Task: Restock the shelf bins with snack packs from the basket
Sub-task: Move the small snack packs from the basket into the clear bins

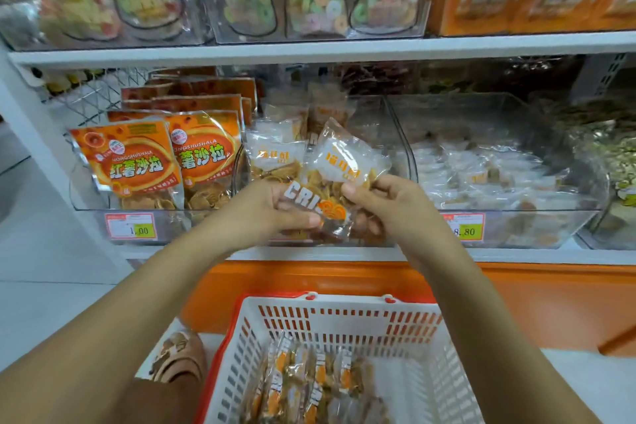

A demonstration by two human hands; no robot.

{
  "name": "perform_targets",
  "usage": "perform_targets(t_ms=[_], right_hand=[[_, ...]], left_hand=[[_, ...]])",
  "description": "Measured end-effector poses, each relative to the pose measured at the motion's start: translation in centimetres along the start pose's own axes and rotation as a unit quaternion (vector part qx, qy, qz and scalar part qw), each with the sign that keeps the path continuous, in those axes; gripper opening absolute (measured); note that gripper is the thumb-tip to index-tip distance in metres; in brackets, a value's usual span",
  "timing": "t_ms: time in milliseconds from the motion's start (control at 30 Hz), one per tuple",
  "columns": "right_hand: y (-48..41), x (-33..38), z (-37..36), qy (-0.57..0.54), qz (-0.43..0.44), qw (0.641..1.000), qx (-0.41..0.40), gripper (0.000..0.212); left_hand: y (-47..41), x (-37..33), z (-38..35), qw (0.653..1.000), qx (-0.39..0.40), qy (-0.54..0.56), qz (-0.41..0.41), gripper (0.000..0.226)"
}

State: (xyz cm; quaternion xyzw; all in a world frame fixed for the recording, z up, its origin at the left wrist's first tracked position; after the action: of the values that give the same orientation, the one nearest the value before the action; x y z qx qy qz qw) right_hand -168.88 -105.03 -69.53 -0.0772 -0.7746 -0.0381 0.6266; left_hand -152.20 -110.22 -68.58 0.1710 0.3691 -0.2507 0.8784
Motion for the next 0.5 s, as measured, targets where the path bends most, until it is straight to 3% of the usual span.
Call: perform_targets(t_ms=[200, 333, 433, 500], right_hand=[[-5.9, 2.9, 1.0, 0.15, 0.065, 0.979, -0.118, 0.019], [-11.9, 2.8, 0.8, 0.297, 0.002, 0.947, -0.125, 0.01], [-14.7, 2.3, 0.3, 0.352, -0.041, 0.928, -0.112, 0.029], [-15.6, 2.1, 0.0, 0.348, -0.052, 0.93, -0.107, 0.026]], left_hand=[[-2.3, 1.0, 4.2, 0.96, -0.187, -0.204, 0.052, 0.018], [-3.3, 1.4, 4.5, 0.939, -0.195, -0.276, 0.06, 0.011], [-3.6, 1.4, 4.4, 0.938, -0.196, -0.279, 0.059, 0.011], [-3.7, 1.5, 4.4, 0.94, -0.196, -0.274, 0.056, 0.01]])
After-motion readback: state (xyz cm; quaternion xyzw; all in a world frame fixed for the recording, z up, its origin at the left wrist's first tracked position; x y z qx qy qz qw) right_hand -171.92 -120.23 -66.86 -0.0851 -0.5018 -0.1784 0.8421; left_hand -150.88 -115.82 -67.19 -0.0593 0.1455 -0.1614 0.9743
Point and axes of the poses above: each hand's wrist, its own y-axis away from the middle knuckle, its own z-axis out of the back of the hand, x = y × z, the point moved 5 cm from there along -y, towards the middle knuckle, and after that the axes turned 15 degrees about -y, right-handed, at the moved point
